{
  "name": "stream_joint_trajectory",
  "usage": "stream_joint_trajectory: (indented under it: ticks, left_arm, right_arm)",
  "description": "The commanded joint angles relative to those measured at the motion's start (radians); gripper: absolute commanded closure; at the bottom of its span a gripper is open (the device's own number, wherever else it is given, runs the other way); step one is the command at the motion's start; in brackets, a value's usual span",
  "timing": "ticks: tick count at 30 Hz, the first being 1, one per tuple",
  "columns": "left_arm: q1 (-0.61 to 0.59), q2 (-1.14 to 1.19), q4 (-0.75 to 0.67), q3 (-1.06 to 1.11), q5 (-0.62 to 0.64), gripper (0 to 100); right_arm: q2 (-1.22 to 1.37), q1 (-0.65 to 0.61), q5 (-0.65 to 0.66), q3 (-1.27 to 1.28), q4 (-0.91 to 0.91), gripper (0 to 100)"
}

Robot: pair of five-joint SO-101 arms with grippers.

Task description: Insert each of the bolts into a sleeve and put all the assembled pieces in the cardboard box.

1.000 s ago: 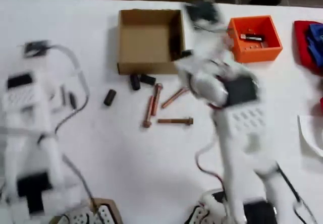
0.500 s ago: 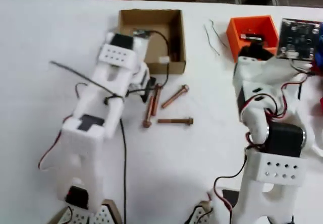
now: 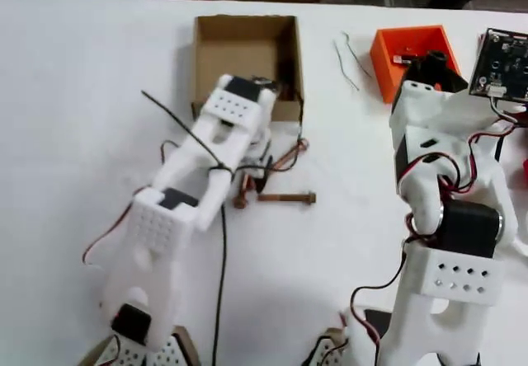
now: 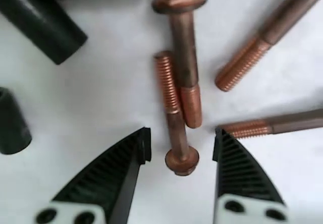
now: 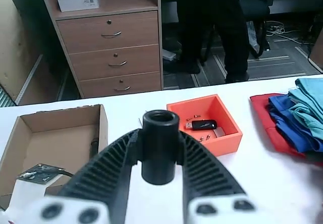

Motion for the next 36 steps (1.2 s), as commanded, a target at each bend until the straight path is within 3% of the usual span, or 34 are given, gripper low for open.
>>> stream_joint_trajectory:
  ticks: [1,9,14,17,22,25,30,36]
  left_arm:
    - [0.005,0.017,0.008,-0.028,0.006,78]
    - [0.003,0.043,0.034,-0.035,-0.005,79]
    - [-0.02,0.055,0.04,-0.015,-0.043,96]
    - [-0.058,0.055,0.035,-0.004,-0.049,97]
    - [-0.115,0.043,0.06,-0.013,-0.175,97]
    - [-0.158,-0.003,0.078,-0.039,-0.316,97]
    - [-0.239,-0.215,0.083,-0.018,-0.658,97]
    - [-0.351,-0.551,0.083,0.262,-1.143,97]
  right_arm:
    - [-0.027,0.002,-0.006,-0.005,-0.028,97.5]
    - [-0.027,0.002,-0.011,-0.005,-0.03,97.5]
    - [-0.027,0.001,-0.012,-0.005,-0.03,97.5]
    - [-0.027,0.001,-0.014,-0.005,-0.03,97.5]
    - [-0.027,0.001,-0.014,-0.005,-0.03,97.5]
    - [-0.027,0.001,-0.014,-0.005,-0.03,97.5]
    - [-0.027,-0.001,-0.014,-0.003,-0.03,97.5]
    - [-0.027,-0.084,-0.014,0.012,-0.027,97.5]
